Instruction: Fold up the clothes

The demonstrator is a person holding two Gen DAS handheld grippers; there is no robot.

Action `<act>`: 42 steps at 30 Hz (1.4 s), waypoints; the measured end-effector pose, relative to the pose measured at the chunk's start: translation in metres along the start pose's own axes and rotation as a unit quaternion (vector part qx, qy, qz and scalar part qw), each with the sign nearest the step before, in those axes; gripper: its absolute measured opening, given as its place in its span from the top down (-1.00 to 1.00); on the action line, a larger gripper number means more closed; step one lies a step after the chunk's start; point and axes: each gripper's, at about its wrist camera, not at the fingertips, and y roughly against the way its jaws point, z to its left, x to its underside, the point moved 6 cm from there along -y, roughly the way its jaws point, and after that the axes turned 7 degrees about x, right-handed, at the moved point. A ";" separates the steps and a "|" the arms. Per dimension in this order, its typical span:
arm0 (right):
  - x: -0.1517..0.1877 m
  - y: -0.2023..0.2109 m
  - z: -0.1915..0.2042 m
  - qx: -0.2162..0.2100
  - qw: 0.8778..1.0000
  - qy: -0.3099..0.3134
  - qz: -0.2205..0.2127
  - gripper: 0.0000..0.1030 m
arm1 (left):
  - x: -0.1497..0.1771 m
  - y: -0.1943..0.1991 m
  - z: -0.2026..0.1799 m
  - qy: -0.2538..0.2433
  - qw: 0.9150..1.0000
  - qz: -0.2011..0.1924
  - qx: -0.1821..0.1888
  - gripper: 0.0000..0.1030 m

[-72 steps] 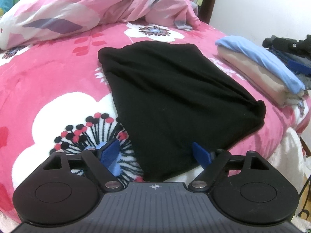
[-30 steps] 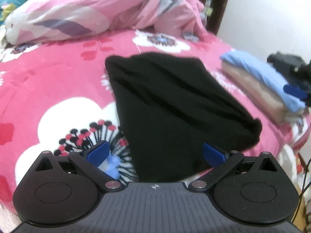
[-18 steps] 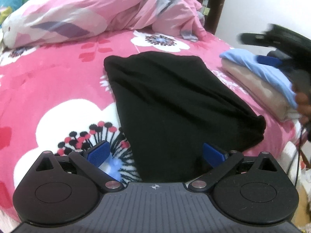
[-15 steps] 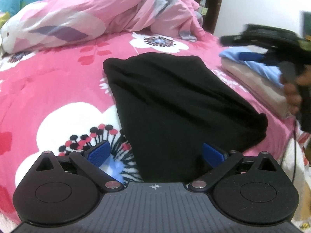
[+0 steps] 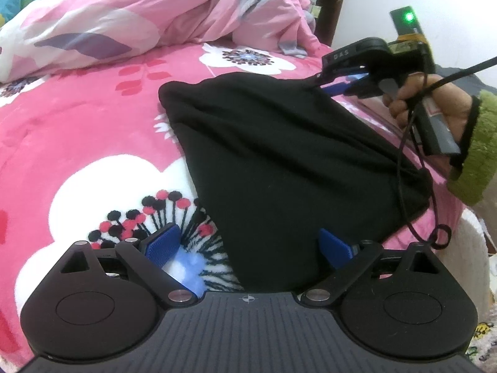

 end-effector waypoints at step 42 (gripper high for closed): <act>0.007 0.095 -0.001 0.009 0.993 0.110 -0.052 0.67 | -0.004 -0.005 0.004 -0.015 1.000 0.009 -0.003 -0.91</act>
